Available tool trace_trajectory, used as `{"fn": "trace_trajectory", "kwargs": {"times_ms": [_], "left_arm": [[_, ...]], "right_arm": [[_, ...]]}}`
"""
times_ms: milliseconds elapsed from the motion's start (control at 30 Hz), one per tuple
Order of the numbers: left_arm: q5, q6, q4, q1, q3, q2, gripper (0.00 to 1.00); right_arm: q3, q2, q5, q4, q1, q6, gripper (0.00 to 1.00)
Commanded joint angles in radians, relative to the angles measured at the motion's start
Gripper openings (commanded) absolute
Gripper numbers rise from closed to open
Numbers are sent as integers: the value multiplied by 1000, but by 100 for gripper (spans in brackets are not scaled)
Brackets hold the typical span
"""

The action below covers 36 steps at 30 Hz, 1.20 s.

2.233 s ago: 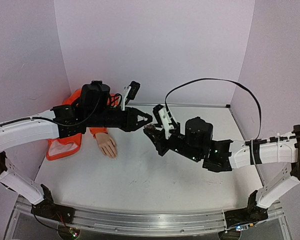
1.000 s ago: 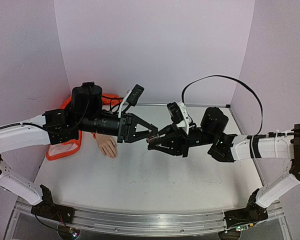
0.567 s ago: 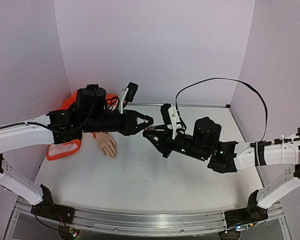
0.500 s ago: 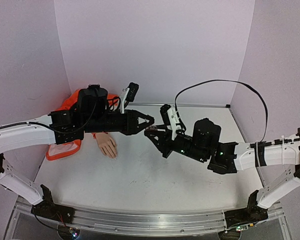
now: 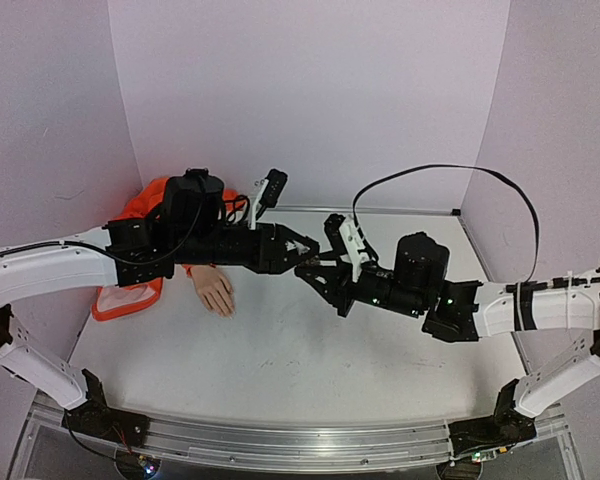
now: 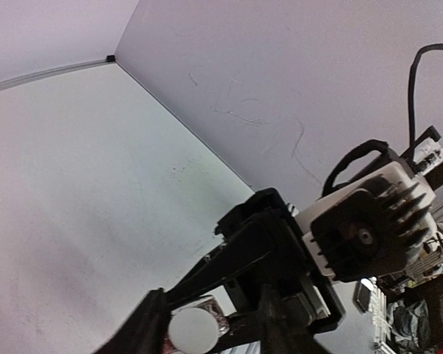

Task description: Paint the nails

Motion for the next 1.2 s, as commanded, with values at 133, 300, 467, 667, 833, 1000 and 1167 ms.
{"fn": "trace_trajectory", "kwargs": {"times_ms": [133, 300, 467, 667, 833, 1000, 1167], "left_arm": [[-15, 14, -120, -10, 37, -68, 74], [-22, 37, -298, -8, 120, -63, 75], [32, 58, -370, -8, 168, -61, 75], [46, 58, -424, -6, 208, -45, 70], [53, 49, -436, -4, 222, -24, 55], [33, 45, -451, -2, 239, -8, 46], [47, 45, -454, 0, 254, 13, 38]], "right_arm": [[-4, -102, -202, 71, -61, 10, 0], [10, -111, -239, 3, -63, -2, 0], [52, -69, -298, -53, -63, -17, 0], [73, -34, -331, -72, -64, -18, 0], [84, -13, -342, -75, -63, -11, 0], [82, -10, -345, -76, -64, -7, 0], [79, -10, -337, -77, -63, -7, 0]]}}
